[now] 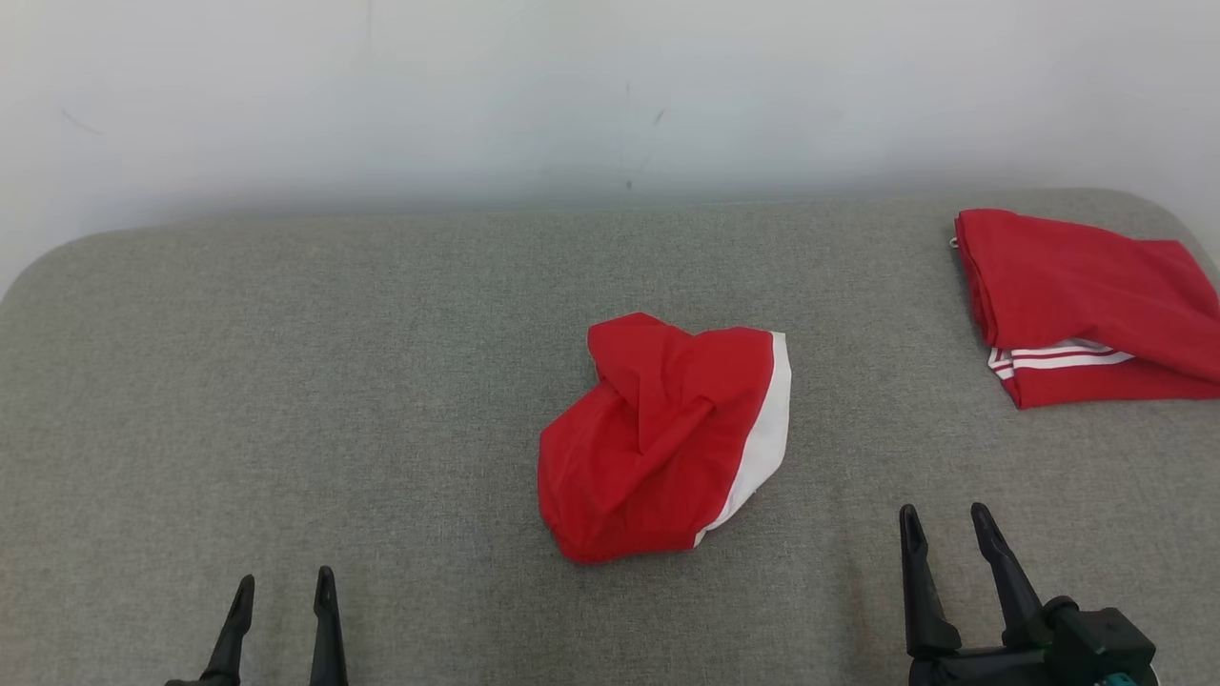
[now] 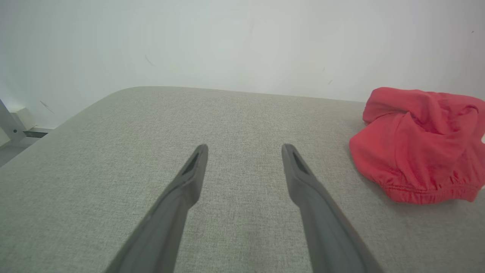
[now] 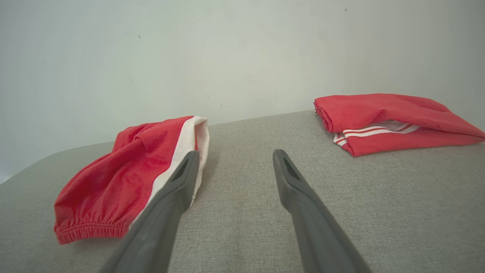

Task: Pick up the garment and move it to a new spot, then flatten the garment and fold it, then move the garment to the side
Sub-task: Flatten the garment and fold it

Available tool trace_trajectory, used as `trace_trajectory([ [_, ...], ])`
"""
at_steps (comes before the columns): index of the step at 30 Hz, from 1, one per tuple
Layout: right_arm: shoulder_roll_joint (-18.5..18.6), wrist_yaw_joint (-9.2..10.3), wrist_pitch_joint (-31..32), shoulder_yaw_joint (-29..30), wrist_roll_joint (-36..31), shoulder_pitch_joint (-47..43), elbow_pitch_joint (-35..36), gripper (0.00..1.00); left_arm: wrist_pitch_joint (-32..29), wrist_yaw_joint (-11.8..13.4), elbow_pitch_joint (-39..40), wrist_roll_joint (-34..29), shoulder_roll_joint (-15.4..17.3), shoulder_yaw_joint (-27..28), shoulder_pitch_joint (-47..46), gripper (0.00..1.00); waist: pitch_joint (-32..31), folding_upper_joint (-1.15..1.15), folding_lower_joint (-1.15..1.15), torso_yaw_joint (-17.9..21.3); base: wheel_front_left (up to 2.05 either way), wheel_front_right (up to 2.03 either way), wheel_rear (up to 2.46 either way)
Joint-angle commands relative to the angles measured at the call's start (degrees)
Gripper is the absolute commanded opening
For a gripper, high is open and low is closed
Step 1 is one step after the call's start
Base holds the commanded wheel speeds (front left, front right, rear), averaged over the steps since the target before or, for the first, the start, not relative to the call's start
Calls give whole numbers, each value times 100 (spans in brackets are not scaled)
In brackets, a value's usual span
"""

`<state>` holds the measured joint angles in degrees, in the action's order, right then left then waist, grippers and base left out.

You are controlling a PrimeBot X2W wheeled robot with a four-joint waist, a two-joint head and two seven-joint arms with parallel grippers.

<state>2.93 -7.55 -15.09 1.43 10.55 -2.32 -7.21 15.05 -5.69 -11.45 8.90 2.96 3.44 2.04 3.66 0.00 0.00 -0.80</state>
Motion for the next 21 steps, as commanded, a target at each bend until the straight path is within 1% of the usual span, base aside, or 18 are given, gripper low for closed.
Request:
trace_trajectory([
  [1,-11,16,-7,8,-8,14,-10,100,17,14,35,1,-13,-10,-23,100,1,0,0,-1,0,0,0],
  [21,-11,16,-6,29,-18,20,-16,100,17,68,55,6,-13,-97,-30,100,15,0,0,0,0,0,0],
])
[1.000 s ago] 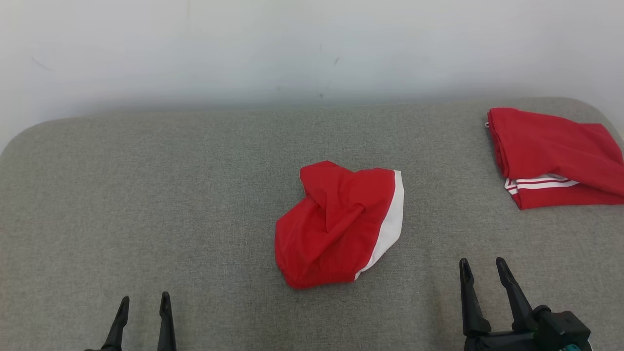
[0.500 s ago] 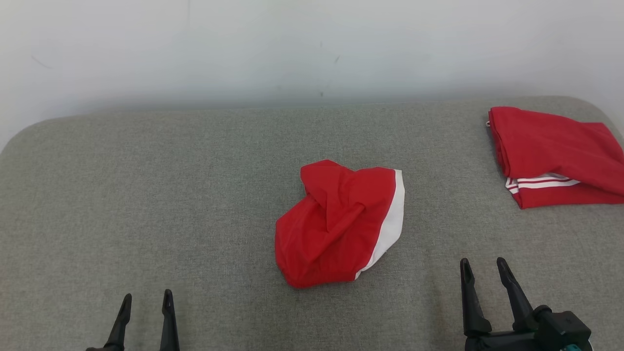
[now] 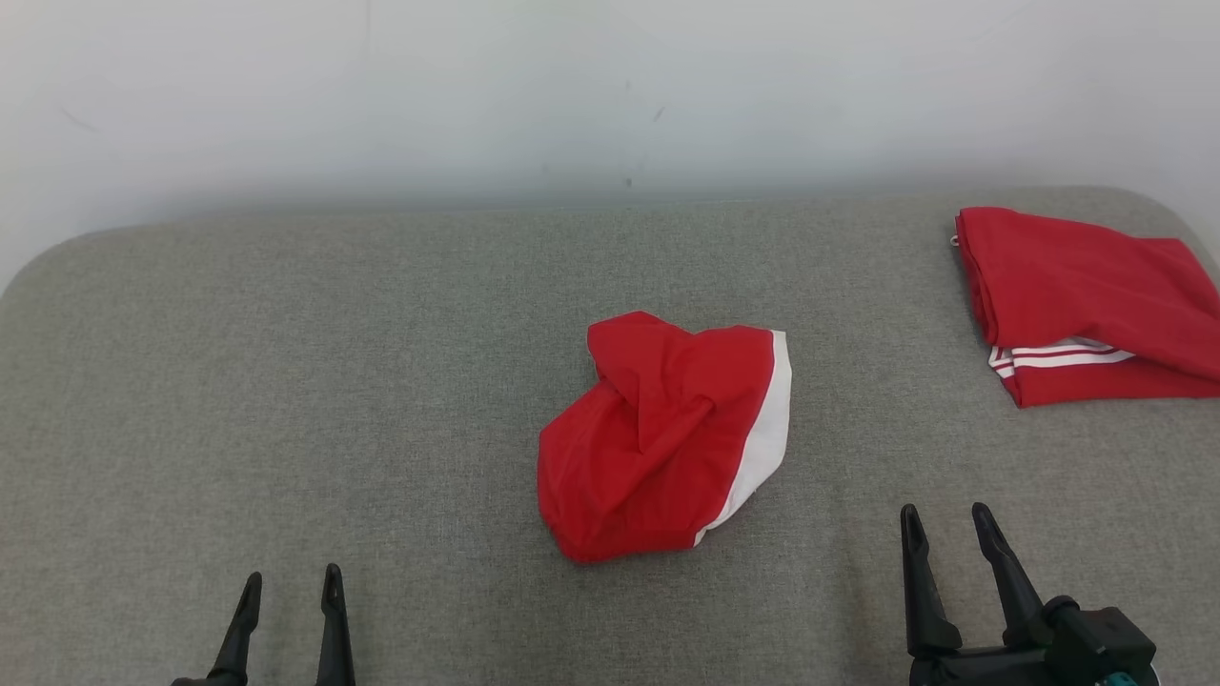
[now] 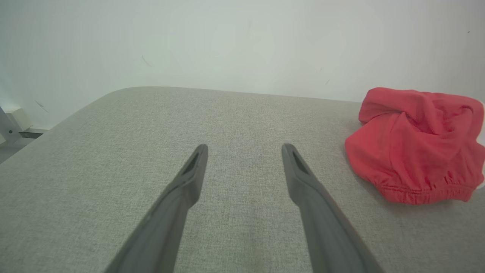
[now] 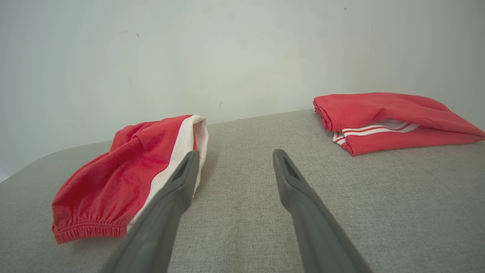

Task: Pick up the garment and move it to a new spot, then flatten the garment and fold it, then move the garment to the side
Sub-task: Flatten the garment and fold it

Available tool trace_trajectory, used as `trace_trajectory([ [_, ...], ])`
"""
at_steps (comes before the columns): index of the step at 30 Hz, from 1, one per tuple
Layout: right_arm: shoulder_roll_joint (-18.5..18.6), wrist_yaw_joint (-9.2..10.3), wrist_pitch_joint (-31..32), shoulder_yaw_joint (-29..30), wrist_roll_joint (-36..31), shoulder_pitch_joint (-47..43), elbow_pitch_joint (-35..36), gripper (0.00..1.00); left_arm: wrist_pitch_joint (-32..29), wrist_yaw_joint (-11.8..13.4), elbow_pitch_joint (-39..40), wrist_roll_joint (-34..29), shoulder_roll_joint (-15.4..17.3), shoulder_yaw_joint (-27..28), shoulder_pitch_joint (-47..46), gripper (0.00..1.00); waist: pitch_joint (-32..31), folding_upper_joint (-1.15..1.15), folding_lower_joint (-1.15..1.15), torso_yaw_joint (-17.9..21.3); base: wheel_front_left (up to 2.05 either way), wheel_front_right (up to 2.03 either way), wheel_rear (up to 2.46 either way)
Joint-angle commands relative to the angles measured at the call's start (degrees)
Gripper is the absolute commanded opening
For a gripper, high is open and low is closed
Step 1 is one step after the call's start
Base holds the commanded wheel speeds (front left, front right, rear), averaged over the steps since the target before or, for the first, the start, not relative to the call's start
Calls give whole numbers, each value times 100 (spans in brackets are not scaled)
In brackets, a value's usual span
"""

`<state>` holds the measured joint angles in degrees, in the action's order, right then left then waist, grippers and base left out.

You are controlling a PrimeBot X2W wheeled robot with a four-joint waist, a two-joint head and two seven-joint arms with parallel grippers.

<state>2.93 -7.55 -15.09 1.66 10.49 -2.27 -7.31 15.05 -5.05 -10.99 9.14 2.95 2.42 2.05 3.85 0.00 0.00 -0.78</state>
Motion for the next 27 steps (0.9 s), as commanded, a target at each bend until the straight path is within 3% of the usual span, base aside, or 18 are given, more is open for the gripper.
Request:
trace_trajectory([
  [1,-11,16,-6,5,-11,9,-5,100,17,4,5,-18,-12,5,-28,100,-8,0,0,-2,0,0,0],
  [17,-11,16,-6,-13,-29,-1,-19,100,17,-45,-70,196,-14,-141,1,100,-25,0,0,16,0,0,0],
  [21,-11,16,-6,-41,-10,45,-29,100,17,-139,-225,285,-11,-627,-48,100,2,0,0,68,0,0,0],
  [27,-11,16,-6,-80,32,93,-9,100,17,-226,-694,515,-7,-1818,-265,100,113,0,0,253,0,0,0],
])
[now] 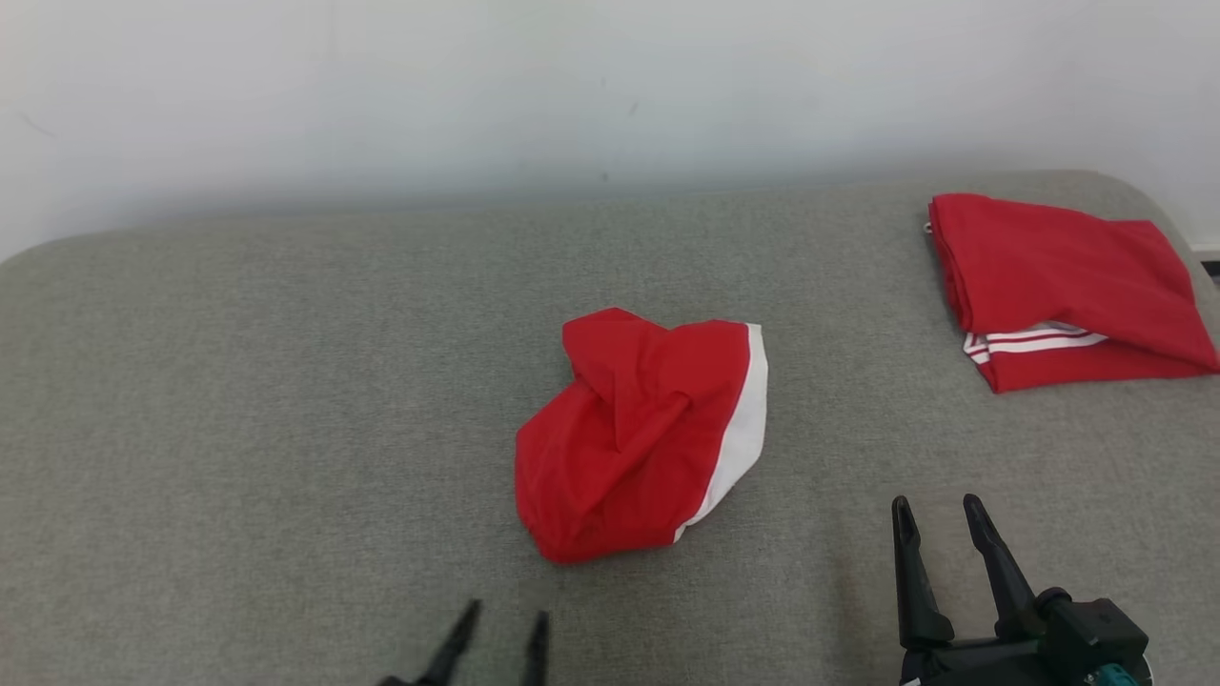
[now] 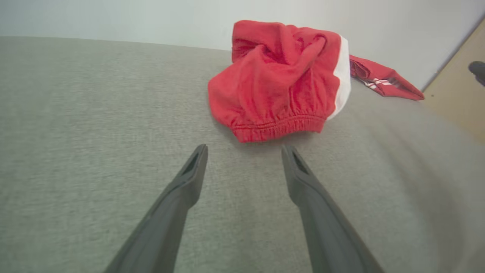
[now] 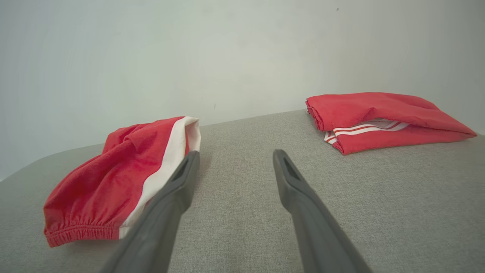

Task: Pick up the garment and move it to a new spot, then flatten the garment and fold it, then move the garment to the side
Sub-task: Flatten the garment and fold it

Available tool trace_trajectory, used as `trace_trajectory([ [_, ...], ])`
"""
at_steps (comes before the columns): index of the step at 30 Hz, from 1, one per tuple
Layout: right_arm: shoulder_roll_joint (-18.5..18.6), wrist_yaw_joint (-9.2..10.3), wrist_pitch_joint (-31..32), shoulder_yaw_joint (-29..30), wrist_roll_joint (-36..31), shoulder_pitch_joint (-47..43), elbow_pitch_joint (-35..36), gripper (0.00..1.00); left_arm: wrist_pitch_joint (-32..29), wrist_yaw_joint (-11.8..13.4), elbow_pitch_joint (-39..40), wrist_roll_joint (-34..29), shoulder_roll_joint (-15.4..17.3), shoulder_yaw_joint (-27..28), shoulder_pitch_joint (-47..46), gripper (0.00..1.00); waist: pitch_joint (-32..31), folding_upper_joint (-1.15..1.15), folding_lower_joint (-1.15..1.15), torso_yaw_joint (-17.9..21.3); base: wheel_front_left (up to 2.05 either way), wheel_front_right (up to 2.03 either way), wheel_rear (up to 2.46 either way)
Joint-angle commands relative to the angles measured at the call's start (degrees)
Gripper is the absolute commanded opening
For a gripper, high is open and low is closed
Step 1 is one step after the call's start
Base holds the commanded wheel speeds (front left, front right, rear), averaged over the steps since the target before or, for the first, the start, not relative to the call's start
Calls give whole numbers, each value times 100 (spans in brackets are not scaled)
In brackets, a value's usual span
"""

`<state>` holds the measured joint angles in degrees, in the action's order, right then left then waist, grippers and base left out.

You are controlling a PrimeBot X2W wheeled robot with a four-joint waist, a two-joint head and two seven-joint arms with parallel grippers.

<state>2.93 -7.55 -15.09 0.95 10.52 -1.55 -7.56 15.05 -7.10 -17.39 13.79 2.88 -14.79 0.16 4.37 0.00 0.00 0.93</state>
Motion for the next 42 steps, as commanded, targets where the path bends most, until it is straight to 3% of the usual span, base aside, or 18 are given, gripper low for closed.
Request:
trace_trajectory([
  [1,-11,16,-6,-1,30,34,17,100,17,-31,-151,112,1,-294,-131,100,90,0,0,121,0,0,0],
  [8,-11,16,-6,-15,46,173,36,100,17,-35,-713,767,3,-1214,-721,100,328,0,0,547,0,0,0],
  [23,-13,16,-6,23,145,372,78,100,17,-37,-1442,1265,1,-1234,-1849,100,736,0,0,1223,0,0,0],
  [24,-13,16,-6,34,149,370,80,100,17,-38,-1407,1280,4,-1208,-1853,95,743,0,0,1230,0,0,0],
  [25,-13,16,-6,47,153,368,82,100,17,-38,-1370,1281,7,-1159,-1868,42,746,0,0,1229,0,0,0],
  [26,-13,16,-6,47,153,368,82,100,17,-38,-1370,1281,7,-1159,-1868,42,746,0,0,1229,0,0,0],
  [27,-13,16,-6,66,154,364,85,100,17,-38,-1314,1246,9,-1104,-1894,17,747,0,0,1219,0,0,0],
  [28,-13,16,-6,85,152,352,82,100,17,-38,-1270,1226,6,-1069,-1901,0,741,0,0,1201,0,0,0],
  [37,-12,16,-6,148,121,230,53,100,17,-38,-489,994,20,-546,-1631,0,545,0,0,652,0,0,0],
  [42,-12,16,-6,113,130,141,17,100,17,-37,-132,931,281,-469,-1358,0,407,0,0,209,0,0,0],
])
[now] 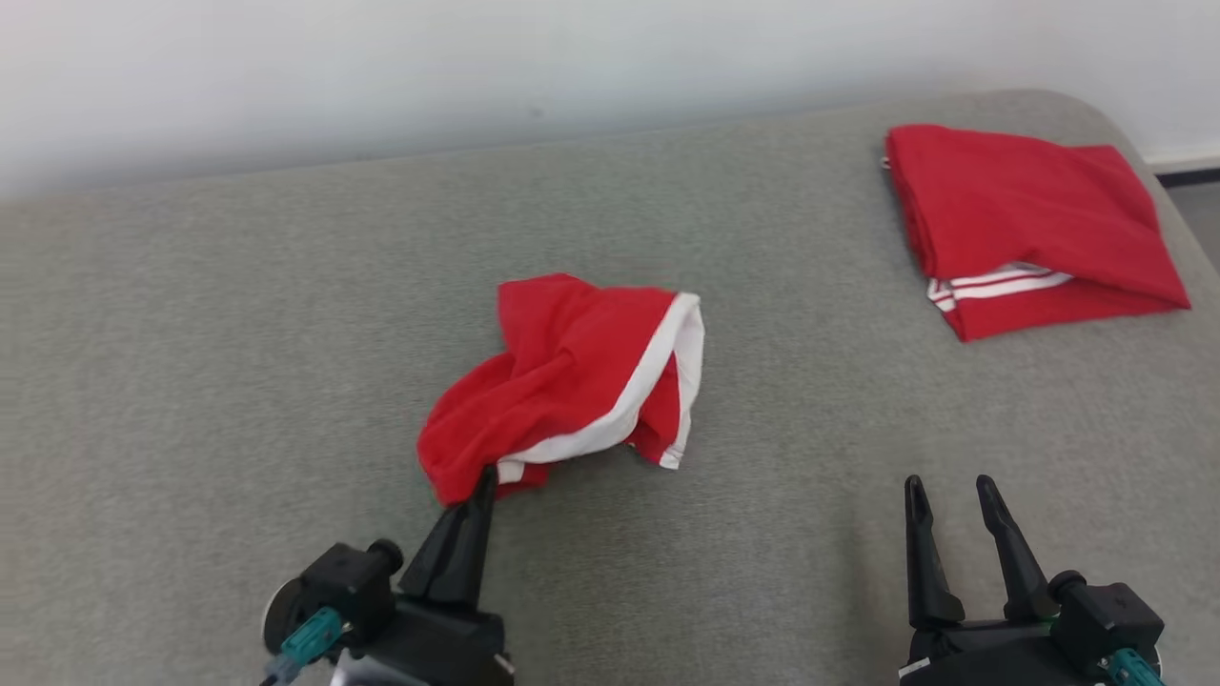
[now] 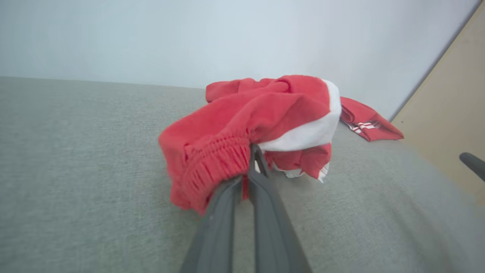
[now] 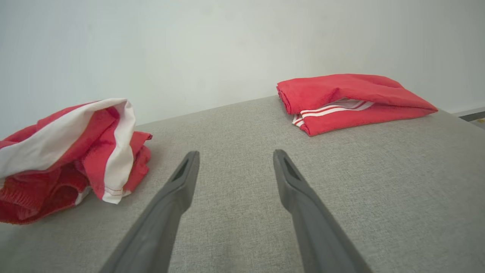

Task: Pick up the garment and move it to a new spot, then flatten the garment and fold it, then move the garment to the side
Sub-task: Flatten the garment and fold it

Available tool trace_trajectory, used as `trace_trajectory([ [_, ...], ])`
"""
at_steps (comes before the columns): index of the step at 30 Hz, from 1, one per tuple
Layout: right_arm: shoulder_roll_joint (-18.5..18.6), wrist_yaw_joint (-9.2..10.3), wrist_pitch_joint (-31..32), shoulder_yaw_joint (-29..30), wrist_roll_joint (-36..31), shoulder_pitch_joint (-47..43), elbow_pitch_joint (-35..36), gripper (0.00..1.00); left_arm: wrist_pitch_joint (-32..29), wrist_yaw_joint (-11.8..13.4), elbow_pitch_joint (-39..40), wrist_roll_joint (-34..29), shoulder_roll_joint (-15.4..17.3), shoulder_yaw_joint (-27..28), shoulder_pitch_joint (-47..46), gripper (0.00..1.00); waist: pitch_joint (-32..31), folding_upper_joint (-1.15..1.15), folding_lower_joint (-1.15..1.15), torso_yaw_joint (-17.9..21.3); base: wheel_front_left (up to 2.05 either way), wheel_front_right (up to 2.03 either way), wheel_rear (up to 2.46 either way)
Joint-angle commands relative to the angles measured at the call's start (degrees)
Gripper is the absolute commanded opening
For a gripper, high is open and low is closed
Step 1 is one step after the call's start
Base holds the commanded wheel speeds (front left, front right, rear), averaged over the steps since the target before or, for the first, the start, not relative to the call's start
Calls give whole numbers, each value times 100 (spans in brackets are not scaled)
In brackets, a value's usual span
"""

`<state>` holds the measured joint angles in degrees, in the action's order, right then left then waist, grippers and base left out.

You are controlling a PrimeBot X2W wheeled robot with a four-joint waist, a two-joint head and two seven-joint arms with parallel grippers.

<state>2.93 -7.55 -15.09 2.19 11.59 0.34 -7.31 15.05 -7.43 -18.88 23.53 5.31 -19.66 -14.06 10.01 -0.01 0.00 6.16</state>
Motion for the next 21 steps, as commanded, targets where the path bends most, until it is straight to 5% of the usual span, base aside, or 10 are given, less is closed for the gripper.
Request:
trace_trajectory([
  [1,-12,16,-6,-6,31,-51,-11,100,17,-4,65,-39,99,-16,155,0,-181,1,0,-396,0,0,0],
  [12,-11,16,-6,-115,74,-142,-54,100,-31,2,79,254,999,-61,1126,0,-294,1,0,-667,0,0,0],
  [21,-13,16,-6,-27,4,-204,-83,100,-1,69,-408,268,1268,94,1456,0,-344,1,0,-696,0,0,0],
])
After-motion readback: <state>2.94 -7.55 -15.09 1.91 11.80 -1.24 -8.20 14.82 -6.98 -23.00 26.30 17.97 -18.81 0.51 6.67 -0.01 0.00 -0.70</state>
